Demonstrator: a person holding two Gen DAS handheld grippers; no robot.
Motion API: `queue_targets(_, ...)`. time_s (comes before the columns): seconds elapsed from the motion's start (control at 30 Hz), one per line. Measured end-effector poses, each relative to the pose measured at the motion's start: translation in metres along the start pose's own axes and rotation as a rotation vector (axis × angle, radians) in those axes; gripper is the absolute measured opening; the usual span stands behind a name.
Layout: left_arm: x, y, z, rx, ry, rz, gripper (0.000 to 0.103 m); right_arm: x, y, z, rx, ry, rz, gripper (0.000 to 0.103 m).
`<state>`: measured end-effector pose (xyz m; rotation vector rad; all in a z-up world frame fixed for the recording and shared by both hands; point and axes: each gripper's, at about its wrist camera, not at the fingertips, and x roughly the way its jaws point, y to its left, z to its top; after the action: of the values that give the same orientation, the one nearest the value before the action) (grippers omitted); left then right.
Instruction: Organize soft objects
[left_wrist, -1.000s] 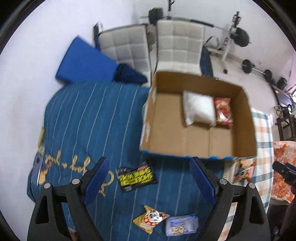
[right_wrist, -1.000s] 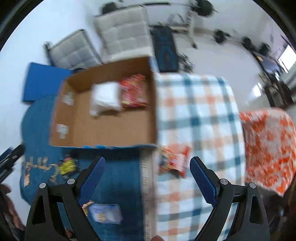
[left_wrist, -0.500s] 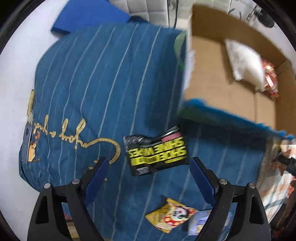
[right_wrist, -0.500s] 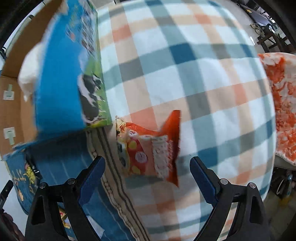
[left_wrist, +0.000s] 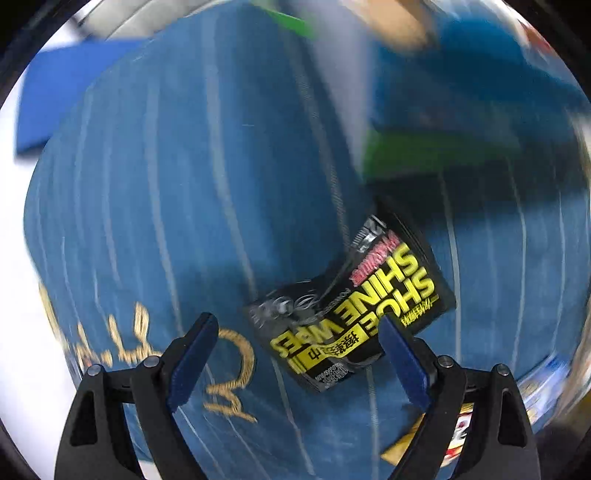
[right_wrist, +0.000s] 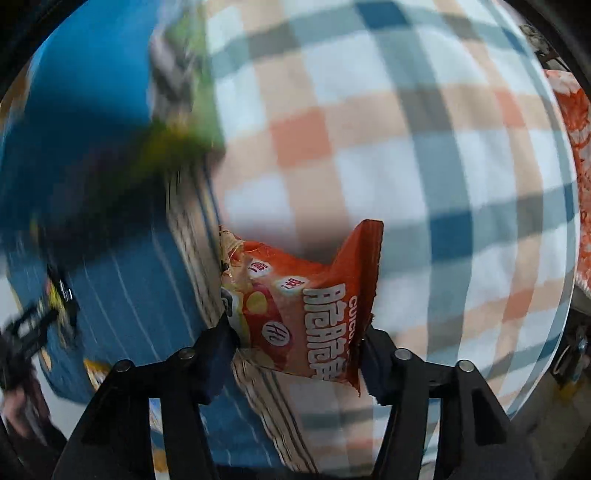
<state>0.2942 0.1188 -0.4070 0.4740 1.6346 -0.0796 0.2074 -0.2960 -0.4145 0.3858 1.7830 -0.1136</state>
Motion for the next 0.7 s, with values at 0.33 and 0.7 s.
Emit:
queue_targets(0.33, 0.005, -0.008, 0.003, 0.161, 0.024, -0.083, 0.091, -0.008, 0.022, -0.043, -0.253, -0.094, -0.274, 0.083)
queue_targets(0.7, 0.026, -0.033, -0.014, 0.246, 0.083, -0.037, 0.091, 0.023, 0.090, -0.095, -0.865, -0.042, -0.556, 0.083)
